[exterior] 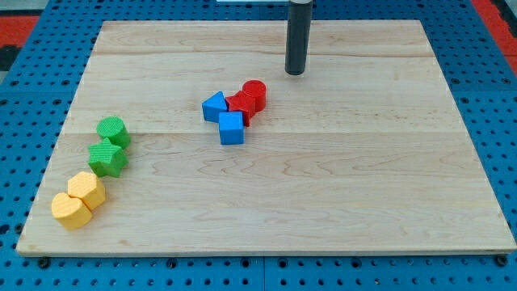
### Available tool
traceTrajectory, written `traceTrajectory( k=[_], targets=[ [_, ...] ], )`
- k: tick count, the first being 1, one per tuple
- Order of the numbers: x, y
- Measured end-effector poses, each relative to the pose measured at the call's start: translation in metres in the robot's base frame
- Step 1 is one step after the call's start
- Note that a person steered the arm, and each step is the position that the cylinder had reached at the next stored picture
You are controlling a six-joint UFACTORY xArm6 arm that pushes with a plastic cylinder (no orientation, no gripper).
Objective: Separate the yellow and green blocks
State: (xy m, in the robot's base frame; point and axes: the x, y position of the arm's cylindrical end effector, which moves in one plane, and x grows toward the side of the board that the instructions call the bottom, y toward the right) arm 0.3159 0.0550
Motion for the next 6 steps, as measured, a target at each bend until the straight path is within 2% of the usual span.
traceTrajectory(
  k=[1,2,6],
  targets=[
    [0.004,0.016],
    [0.004,0.059],
    [0.012,0.074]
  ],
)
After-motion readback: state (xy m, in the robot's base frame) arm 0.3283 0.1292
